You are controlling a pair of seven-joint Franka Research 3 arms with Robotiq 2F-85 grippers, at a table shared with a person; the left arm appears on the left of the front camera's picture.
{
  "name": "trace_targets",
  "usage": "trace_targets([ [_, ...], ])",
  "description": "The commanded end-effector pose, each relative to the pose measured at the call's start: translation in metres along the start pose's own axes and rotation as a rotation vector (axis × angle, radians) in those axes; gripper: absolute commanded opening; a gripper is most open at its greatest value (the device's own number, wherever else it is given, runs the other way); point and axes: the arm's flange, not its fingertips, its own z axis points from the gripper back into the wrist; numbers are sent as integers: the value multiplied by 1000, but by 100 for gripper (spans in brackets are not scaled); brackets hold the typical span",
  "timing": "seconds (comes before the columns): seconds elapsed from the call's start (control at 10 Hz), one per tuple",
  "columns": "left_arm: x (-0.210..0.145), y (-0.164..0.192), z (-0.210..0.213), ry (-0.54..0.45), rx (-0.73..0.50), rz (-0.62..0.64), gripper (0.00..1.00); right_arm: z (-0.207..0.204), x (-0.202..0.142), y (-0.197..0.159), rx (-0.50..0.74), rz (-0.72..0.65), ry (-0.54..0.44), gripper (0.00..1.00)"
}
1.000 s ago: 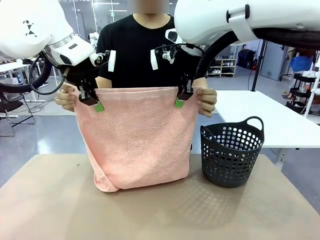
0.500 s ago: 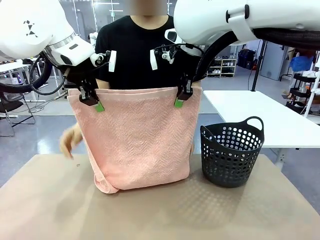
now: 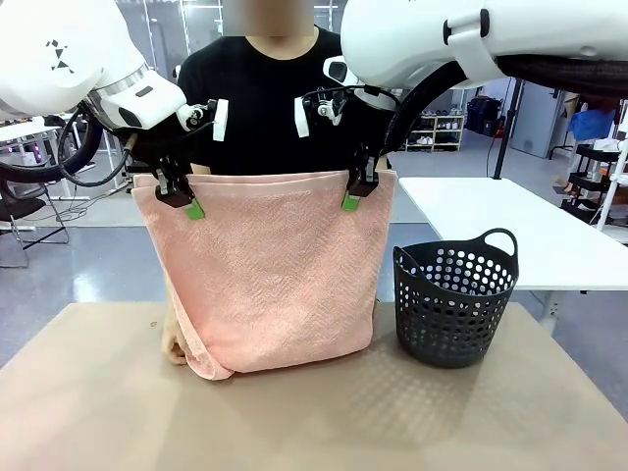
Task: Fold the towel.
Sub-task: Release the end of the 100 cm Hotel Towel you were holding.
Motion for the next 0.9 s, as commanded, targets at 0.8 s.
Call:
trace_targets([
  [0.8, -1, 0, 2, 4, 5, 0, 0, 1, -1, -1, -4, 1, 4, 0],
])
